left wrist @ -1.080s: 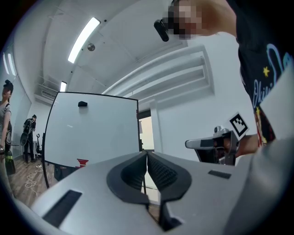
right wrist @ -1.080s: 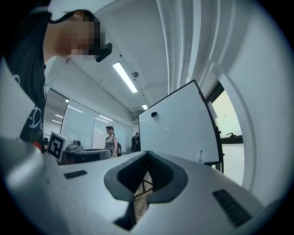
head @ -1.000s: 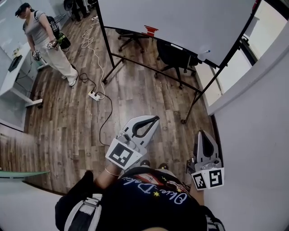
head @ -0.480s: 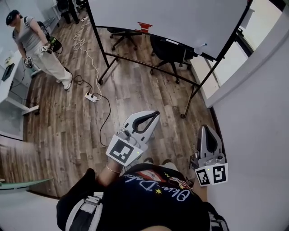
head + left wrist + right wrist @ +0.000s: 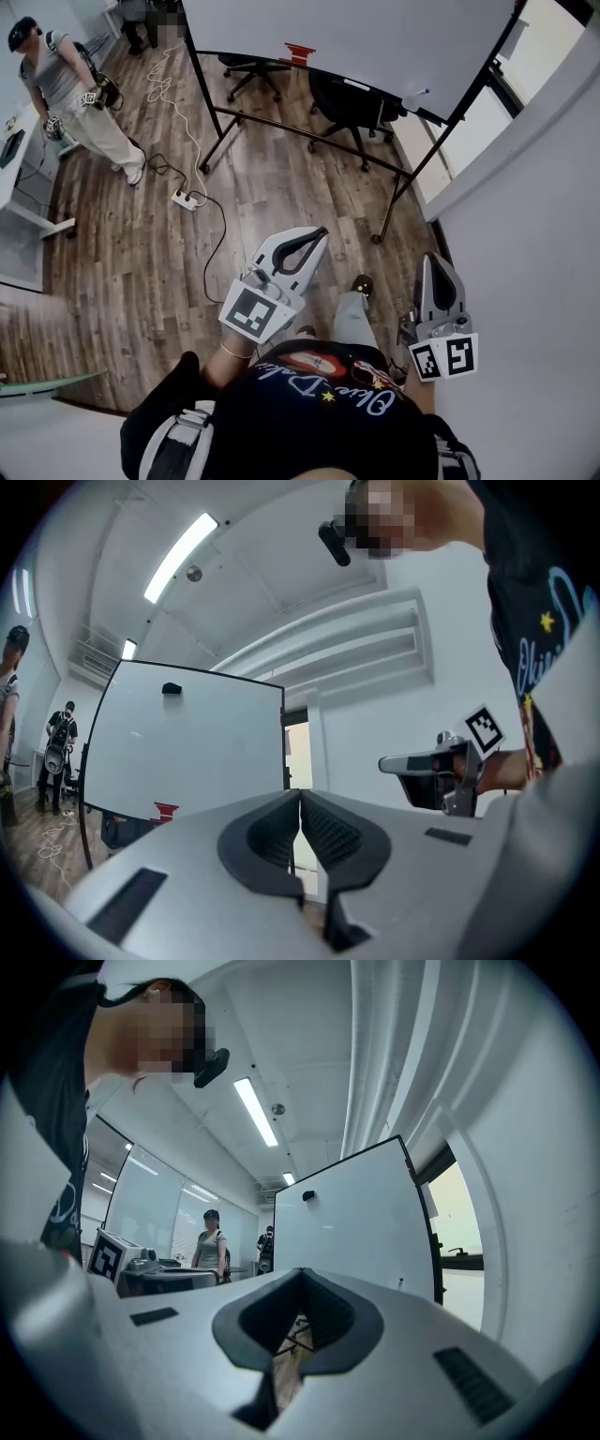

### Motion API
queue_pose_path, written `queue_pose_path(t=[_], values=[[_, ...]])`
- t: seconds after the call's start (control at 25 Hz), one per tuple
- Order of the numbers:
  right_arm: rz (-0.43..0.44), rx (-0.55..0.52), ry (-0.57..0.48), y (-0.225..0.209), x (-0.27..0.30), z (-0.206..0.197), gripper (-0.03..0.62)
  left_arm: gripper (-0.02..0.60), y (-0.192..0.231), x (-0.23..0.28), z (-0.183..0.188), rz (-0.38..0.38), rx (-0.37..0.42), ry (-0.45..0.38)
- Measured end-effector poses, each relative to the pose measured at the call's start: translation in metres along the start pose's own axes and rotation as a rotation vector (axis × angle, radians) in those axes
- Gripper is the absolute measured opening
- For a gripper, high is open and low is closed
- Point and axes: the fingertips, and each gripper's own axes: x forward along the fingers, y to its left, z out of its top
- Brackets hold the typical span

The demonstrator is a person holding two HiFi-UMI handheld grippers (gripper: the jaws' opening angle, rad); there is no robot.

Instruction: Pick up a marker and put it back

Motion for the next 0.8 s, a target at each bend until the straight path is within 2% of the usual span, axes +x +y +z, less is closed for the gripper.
queue_pose_path(t=[0.44,0.8], values=[[0.038,0.011,-0.021,-0.013,0.024,-0.001,0.0,0.003,0.017,0.005,0.002,0.067,0.026,0.0],[0.049,0.001,-0.018,-0.051,0.041,-0.006,0.0,0.003,0.024,0.043,-0.002,0.078,0.08,0.007]])
